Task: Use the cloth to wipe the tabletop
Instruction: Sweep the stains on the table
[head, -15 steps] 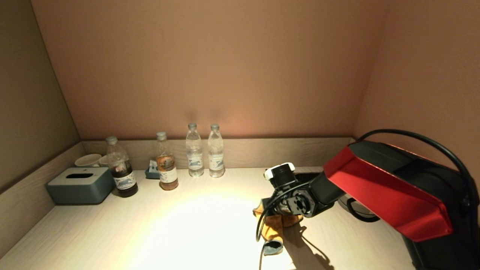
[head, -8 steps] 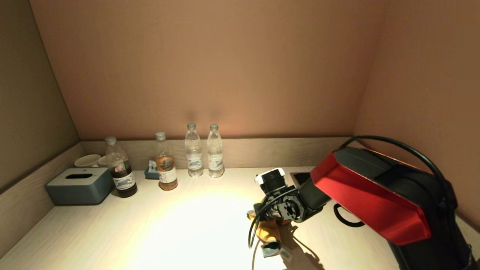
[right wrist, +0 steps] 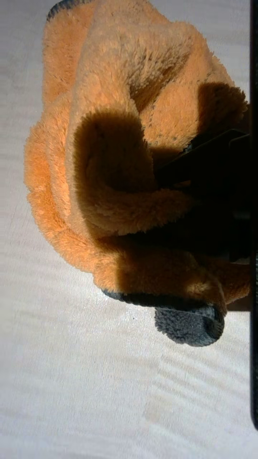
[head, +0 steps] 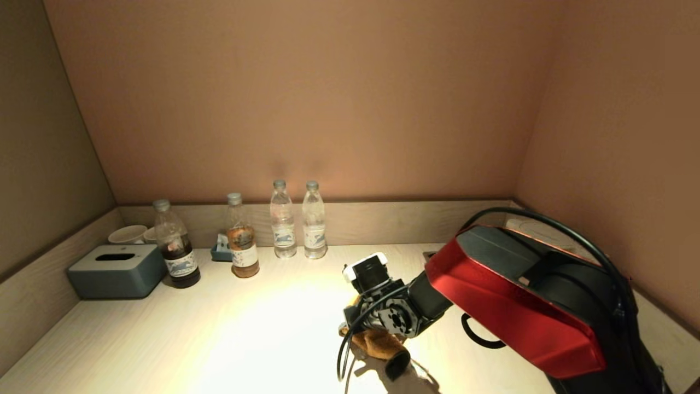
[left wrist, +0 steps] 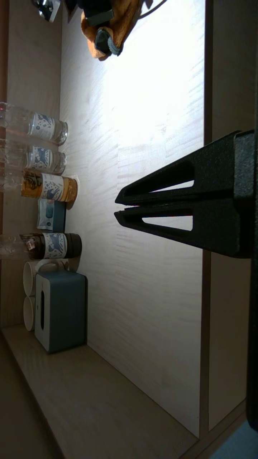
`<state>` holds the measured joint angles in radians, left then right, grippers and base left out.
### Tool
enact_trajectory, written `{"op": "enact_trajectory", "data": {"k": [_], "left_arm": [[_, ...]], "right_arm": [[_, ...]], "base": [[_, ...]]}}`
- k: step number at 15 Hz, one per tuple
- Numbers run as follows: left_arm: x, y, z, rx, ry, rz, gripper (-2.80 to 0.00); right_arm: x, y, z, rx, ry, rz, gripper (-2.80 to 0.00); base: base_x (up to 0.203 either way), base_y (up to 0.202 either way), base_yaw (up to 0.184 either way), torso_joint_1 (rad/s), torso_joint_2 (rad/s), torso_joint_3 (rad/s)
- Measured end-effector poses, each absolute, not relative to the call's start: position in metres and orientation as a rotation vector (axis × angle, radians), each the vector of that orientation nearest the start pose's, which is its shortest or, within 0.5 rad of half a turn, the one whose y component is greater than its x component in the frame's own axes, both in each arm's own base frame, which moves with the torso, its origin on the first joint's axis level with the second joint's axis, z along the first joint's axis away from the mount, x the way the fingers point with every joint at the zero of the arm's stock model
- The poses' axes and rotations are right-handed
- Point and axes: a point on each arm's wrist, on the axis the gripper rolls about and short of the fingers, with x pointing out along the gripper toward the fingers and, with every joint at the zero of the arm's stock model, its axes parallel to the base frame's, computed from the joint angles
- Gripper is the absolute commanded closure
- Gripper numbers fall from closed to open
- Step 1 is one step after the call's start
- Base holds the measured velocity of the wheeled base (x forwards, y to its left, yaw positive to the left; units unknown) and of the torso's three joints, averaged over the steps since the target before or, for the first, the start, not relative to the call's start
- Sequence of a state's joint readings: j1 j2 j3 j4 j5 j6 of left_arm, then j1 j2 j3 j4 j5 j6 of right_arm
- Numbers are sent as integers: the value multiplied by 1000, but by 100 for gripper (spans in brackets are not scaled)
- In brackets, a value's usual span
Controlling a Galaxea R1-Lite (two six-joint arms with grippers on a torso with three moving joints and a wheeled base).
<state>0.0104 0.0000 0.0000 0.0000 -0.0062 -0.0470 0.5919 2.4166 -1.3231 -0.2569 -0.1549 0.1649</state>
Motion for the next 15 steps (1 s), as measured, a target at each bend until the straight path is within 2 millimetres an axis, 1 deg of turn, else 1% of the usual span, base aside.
{"op": "enact_trajectory", "data": {"k": [3, 5, 8, 9, 12, 15], "left_arm": [[-23, 0, 75, -47, 0, 5, 0], [-23, 0, 75, -47, 1, 4, 0], [-23, 0, 75, -47, 0, 5, 0], [-23, 0, 75, -47, 0, 4, 0], [-23, 0, 75, -47, 0, 5, 0], [-23, 0, 75, -47, 0, 4, 0]], "right_arm": [[369, 254, 2, -171, 793, 371, 0], [364, 263, 2, -185, 786, 395, 0], [352, 281, 5, -206, 772, 446, 0], [345, 290, 8, -216, 762, 471, 0], [333, 308, 15, -243, 731, 520, 0], [315, 327, 23, -271, 702, 571, 0]], "base": [[0, 0, 0, 0, 0, 0], [0, 0, 0, 0, 0, 0], [0, 0, 0, 0, 0, 0], [0, 0, 0, 0, 0, 0], [0, 0, 0, 0, 0, 0], [0, 0, 0, 0, 0, 0]]}}
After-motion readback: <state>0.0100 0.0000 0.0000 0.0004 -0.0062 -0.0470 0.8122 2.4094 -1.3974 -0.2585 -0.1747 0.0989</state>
